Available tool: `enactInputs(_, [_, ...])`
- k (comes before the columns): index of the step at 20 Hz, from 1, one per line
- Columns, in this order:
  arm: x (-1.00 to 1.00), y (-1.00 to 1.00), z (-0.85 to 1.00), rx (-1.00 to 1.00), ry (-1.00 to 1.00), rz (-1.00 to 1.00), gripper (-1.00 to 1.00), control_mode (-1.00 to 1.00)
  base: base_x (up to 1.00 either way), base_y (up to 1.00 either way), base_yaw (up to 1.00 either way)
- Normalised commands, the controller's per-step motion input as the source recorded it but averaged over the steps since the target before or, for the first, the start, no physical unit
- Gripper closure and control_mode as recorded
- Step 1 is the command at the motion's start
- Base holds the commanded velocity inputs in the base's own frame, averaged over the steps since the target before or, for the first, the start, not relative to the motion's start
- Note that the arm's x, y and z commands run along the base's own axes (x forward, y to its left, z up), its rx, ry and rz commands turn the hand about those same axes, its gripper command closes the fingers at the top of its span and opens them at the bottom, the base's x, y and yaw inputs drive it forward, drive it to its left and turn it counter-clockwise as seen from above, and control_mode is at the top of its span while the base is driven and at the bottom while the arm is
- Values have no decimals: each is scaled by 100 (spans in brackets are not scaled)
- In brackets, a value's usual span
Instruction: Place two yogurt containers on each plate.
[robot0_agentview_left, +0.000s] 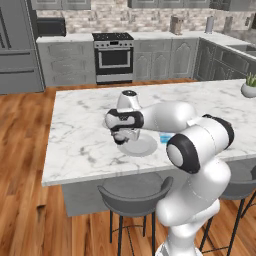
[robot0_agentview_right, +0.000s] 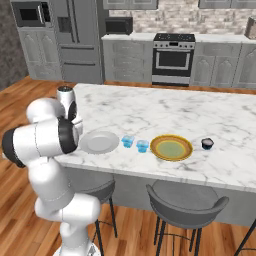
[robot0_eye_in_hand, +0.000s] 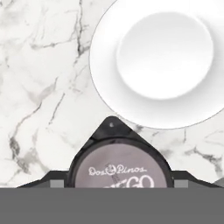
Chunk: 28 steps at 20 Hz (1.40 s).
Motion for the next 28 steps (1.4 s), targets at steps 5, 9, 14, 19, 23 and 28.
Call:
enactInputs(5, [0,-60,-1,0,0,-5,100,-100,0,0,0])
enactInputs(9, [2,-48,-11,0,5,-3,100,-100,0,0,0])
enactInputs(14, [10,-27,-17,2,18,0,100,-100,0,0,0])
enactInputs(19, [27,-3,-22,1,13,0,100,-100,0,0,0])
enactInputs(23, [23,0,-20,0,4,0,100,-100,0,0,0])
enactInputs(28, [13,0,-18,0,0,0,100,-100,0,0,0])
